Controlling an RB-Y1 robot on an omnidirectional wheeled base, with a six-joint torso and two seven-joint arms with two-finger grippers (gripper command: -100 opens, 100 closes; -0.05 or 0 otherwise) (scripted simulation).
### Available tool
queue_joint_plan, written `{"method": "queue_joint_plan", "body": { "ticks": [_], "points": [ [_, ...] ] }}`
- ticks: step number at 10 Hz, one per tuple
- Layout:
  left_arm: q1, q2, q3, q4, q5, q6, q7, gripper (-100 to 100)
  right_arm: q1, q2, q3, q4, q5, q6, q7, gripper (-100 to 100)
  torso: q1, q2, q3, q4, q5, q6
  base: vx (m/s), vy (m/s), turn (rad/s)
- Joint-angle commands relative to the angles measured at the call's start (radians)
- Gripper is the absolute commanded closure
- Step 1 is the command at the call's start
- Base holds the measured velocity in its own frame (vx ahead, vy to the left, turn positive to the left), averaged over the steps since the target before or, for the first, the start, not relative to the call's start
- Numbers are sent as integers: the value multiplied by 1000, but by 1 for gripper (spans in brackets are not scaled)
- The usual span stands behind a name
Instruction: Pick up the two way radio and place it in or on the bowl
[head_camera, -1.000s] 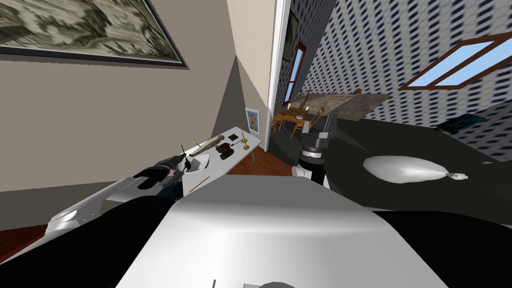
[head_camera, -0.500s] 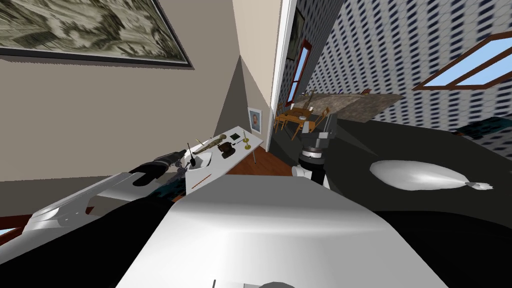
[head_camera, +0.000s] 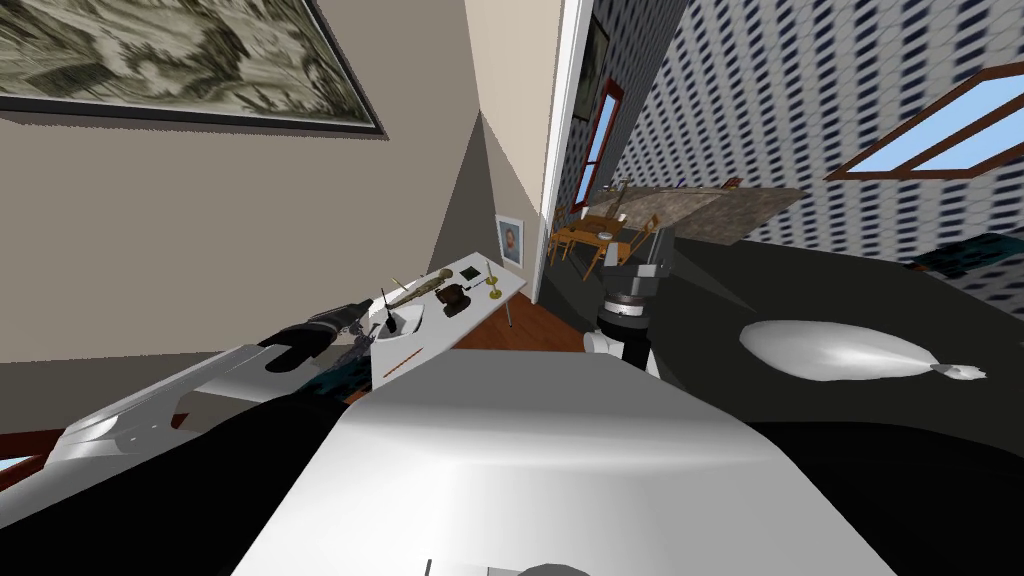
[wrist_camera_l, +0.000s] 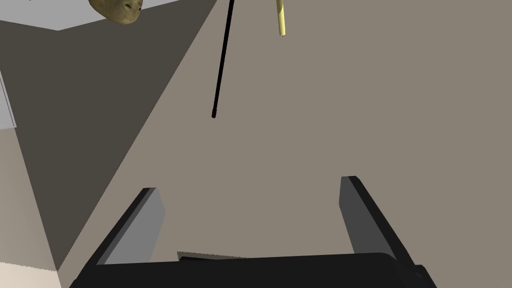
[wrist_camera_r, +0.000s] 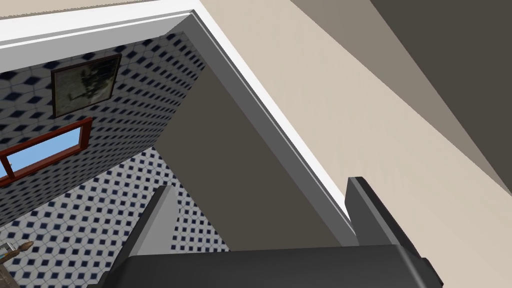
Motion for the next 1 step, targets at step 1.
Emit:
{"method": "queue_joint_plan", "body": {
  "ticks": [1],
  "points": [
    [0,0,0,0,0,0,0,0,0,0,0,0,0,0,0,0,0,0,0,0,0,0,0,0,0]
  ]
}}
